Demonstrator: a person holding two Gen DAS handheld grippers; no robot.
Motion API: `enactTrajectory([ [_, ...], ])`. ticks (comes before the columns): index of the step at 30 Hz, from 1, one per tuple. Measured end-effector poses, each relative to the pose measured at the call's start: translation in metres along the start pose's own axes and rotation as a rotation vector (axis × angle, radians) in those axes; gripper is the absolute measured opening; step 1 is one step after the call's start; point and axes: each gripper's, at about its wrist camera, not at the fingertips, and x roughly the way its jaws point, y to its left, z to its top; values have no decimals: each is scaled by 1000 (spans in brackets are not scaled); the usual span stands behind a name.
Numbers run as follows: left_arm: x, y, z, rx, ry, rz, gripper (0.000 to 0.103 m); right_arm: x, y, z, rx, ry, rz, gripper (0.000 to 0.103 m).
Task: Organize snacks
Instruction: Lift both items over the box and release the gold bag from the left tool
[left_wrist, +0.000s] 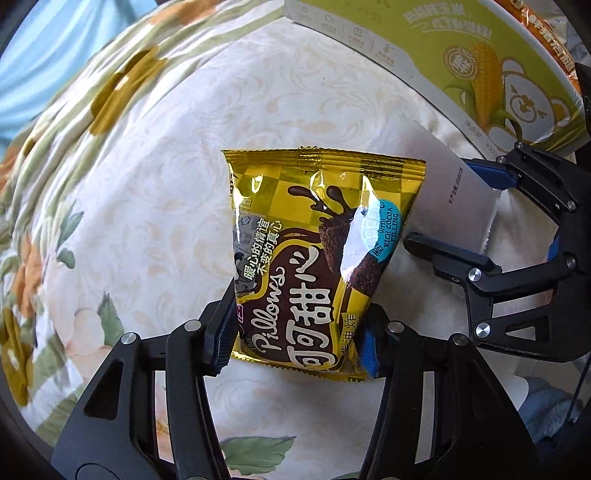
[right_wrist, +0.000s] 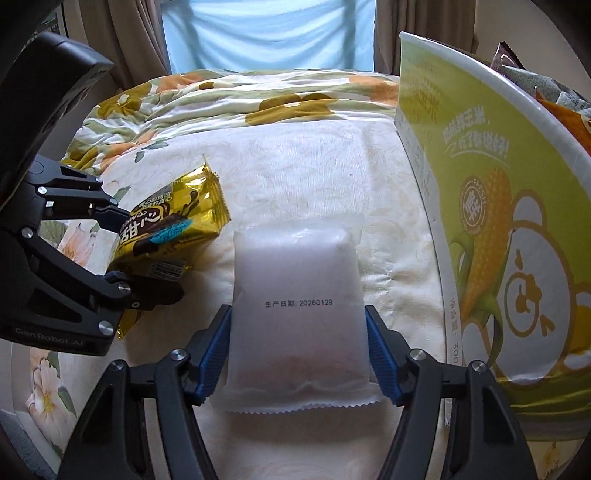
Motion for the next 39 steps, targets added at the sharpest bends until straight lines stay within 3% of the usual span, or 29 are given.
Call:
enactTrajectory([
  [10,-44,-12,-31,-95,-79,7,44,-11,3,10,22,-19,10,58],
  [19,-147,-11,-27,-228,-242,38,44,-91,7,47,51,-153,58,58],
  [23,-193,-24,-7,-277,-320,52,44,-136,-12,65,81,-195,65,58],
  [27,-222,-54,27,-283,-385,93,44,-173,-58,75,149,-228,98,58],
  [30,-235,-87,58,-309,-420,74,44,-197,-97,79,136,-263,66,58],
  [35,-230,-151,120,-326,-447,54,44,-225,-171,82,128,-283,39,58],
  [39,-208,-195,160,-357,-420,7,44,-233,-221,80,116,-279,22,58],
])
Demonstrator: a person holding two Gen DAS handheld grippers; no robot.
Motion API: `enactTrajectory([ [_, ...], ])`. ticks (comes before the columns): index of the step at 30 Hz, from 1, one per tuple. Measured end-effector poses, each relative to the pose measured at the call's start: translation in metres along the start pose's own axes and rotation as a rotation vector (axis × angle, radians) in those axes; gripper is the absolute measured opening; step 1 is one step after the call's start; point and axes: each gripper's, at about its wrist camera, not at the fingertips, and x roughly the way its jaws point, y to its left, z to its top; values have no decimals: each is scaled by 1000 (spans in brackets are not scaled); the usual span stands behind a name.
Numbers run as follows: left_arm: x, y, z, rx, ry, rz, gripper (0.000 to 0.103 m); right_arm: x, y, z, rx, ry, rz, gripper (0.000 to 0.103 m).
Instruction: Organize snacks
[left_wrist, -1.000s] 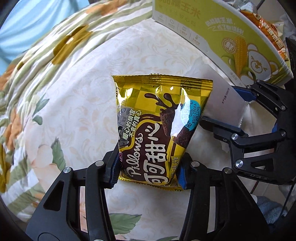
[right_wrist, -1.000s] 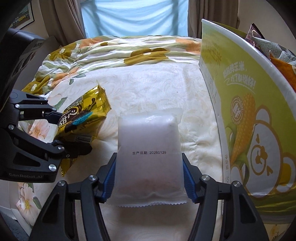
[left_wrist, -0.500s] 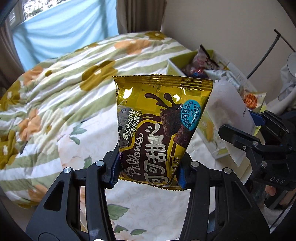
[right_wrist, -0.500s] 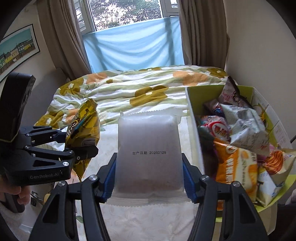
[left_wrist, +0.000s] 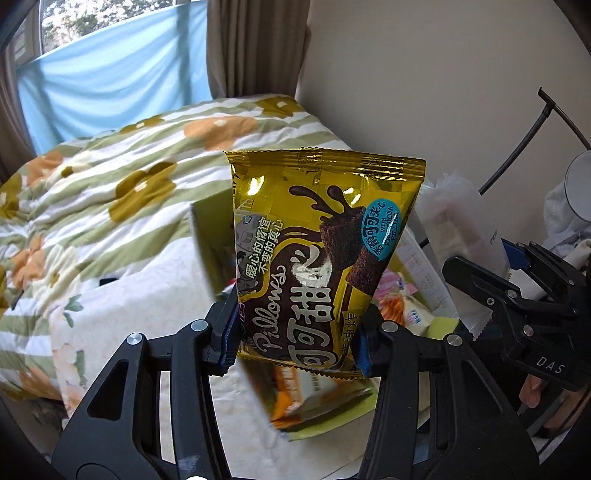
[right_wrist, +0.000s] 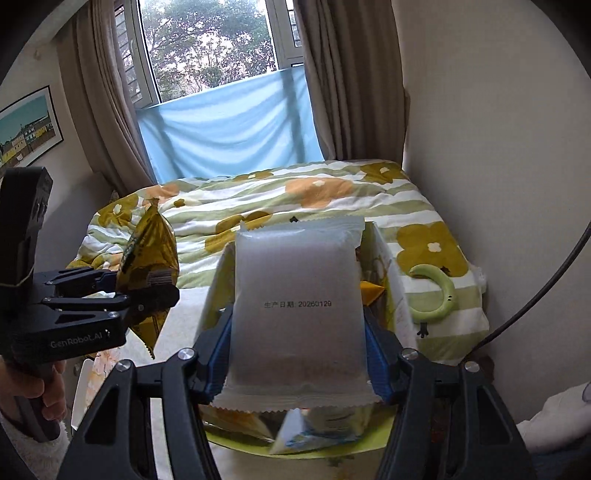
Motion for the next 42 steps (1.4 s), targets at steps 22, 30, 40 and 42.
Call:
enactTrajectory([
  [22,-3,4,-38,-195,1,128,102,5,-71,16,-36,22,105,58],
  [30,-21,26,-50,-261,-10,211,102,24,-32,44,-129,52,222,58],
  [40,-23,40,-77,-335,29,262,102,94,-21,26,-128,209,213,94],
  [42,-22,42,-83,-343,34,261,102,90,-27,20,-103,187,224,103],
])
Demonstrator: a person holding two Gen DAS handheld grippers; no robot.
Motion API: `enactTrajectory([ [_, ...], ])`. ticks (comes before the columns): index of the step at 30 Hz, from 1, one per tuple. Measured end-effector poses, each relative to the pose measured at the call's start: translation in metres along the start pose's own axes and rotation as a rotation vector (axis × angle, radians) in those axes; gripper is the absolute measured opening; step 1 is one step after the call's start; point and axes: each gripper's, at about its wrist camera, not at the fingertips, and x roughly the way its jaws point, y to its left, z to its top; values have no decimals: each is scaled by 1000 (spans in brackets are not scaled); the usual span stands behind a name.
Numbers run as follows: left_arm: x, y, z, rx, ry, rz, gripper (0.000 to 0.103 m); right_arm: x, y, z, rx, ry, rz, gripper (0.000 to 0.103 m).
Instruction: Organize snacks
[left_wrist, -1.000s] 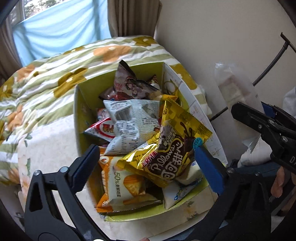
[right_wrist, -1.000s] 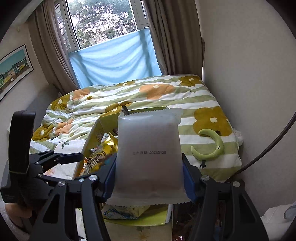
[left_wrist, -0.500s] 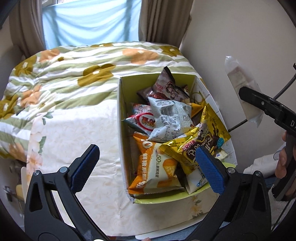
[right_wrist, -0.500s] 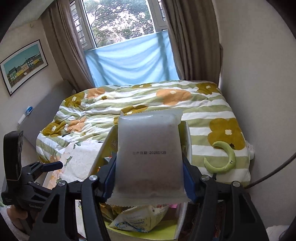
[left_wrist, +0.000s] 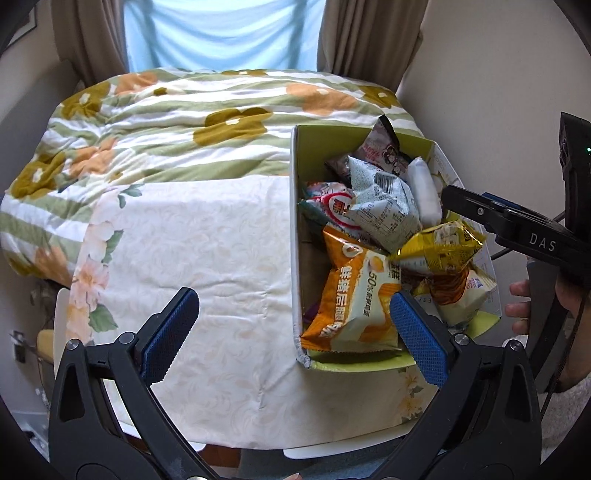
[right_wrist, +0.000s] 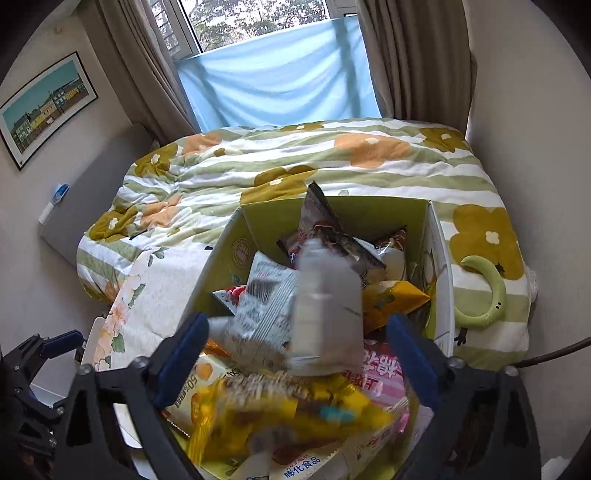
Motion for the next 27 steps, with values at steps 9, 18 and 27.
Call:
enactTrajectory([
  [9,-9,17,-13,-14,-18,-28,102,-21,14,-20,-22,-35,-55,103],
  [18,-96,39,-20,51,-206,-8,102,-93,70,-33,-47,-177,-119,103],
  [27,-187,67,-61,75,-393,50,102,-163,136,-81,-2,-288,-233,103],
])
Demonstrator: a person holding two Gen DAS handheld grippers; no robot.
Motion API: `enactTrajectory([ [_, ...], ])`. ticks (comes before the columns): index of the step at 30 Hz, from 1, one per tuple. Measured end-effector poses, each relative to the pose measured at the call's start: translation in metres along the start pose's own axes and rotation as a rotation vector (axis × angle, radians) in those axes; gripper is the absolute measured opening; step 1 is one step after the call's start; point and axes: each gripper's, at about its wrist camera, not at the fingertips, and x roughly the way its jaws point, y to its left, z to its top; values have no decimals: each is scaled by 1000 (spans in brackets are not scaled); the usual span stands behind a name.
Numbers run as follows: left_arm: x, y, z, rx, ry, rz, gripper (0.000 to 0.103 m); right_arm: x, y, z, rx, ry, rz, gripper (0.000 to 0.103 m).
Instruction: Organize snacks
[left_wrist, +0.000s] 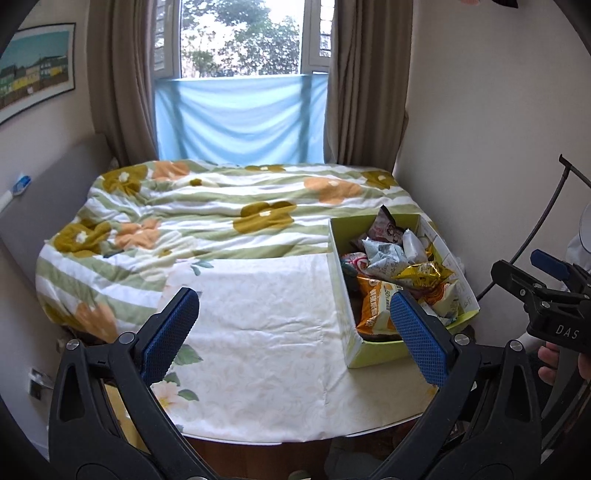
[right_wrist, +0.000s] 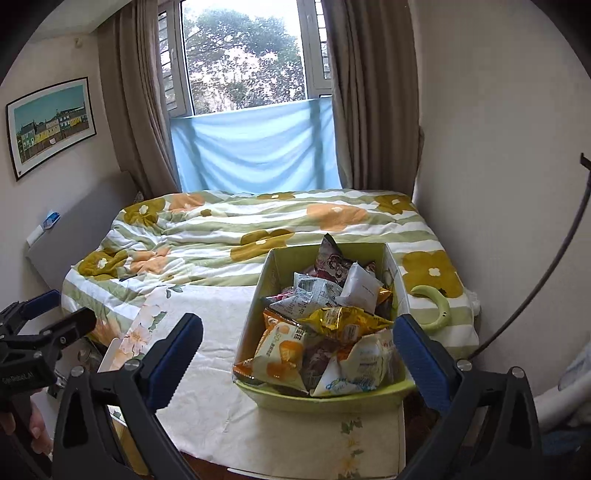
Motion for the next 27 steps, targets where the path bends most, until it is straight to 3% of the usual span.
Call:
enactTrajectory([
  [9,-36,14,-25,5,-28,-3,102,-45,30,-29,-10,-31,-60,102],
  [27,-41,7,-29,23,-42,3,103,-58,38,-36,-8,-40,-86,103],
])
